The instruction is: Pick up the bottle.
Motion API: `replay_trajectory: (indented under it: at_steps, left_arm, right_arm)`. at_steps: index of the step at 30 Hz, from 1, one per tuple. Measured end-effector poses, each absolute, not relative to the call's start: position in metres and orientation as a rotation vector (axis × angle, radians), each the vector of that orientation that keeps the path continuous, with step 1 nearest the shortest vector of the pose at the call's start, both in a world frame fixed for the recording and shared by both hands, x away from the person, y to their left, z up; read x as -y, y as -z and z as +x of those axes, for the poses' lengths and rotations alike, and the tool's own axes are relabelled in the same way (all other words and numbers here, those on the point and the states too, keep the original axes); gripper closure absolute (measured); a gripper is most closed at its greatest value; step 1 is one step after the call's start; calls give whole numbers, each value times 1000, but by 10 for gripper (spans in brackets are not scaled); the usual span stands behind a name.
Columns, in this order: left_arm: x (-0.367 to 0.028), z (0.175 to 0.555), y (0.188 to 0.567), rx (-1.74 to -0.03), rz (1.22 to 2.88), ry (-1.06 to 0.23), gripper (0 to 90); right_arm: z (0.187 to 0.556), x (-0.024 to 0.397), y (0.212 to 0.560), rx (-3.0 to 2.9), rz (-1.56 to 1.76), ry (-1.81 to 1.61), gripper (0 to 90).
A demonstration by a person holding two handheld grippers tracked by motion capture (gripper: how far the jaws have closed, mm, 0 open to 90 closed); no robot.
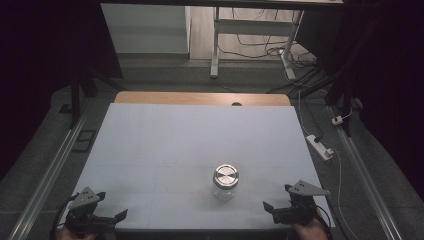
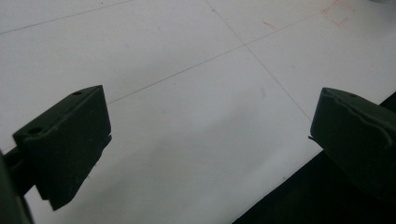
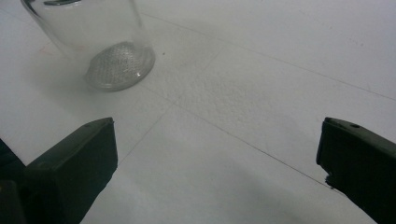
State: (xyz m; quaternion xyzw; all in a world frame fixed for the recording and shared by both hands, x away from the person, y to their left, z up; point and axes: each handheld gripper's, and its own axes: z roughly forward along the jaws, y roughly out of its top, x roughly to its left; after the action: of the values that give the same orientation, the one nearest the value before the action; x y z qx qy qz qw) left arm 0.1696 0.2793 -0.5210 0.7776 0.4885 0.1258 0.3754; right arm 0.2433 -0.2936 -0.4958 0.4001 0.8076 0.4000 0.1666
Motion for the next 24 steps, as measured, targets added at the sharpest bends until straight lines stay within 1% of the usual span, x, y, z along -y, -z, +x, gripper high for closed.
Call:
replay_trajectory:
  at_steps: [24]
  left_arm:
    - [-277,172,522,-1264,2013,-311,0]
  right_arm:
    - [245,292,496,-2323,1126,-1132,0]
